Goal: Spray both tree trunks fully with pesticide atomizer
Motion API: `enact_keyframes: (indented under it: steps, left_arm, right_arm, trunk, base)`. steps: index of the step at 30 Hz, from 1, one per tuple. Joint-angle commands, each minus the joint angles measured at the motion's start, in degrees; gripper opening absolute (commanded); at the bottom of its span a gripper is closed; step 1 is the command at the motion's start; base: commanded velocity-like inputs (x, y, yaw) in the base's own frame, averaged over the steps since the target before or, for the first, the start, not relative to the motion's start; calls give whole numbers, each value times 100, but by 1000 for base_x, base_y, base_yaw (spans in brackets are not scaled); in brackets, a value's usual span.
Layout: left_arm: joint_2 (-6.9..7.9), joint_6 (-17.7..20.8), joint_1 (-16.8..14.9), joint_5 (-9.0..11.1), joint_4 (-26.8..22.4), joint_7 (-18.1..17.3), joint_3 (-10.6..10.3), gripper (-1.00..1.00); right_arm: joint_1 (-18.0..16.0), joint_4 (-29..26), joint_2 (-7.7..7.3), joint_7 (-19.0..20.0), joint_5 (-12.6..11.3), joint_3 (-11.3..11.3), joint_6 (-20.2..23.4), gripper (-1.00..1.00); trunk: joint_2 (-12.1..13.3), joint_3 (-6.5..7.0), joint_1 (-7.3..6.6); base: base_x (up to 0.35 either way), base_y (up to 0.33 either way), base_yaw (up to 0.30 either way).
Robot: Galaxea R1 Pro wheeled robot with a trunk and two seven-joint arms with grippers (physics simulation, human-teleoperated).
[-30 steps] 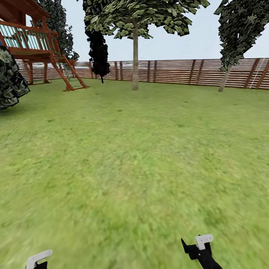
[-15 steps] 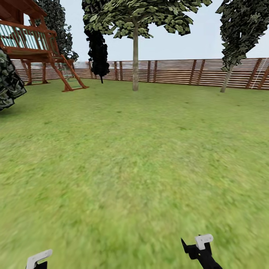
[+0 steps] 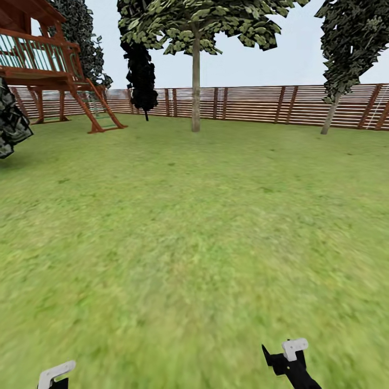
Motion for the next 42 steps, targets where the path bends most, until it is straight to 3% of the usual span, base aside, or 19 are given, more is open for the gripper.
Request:
enact_keyframes:
  steps: [1, 42]
  left_arm:
    - [-1, -24, -6, -61, 8, 12, 31, -100]
    - [-1, -24, -7, -61, 8, 12, 31, -100]
  right_arm:
    - [-3, 4, -1, 29, 34, -51, -17, 100]
    - [-3, 3, 5, 29, 34, -51, -17, 100]
  trunk:
    - [-2, -5, 2]
    - [-2, -5, 2]
  base:
    - [341, 0, 0]
    - [341, 0, 0]
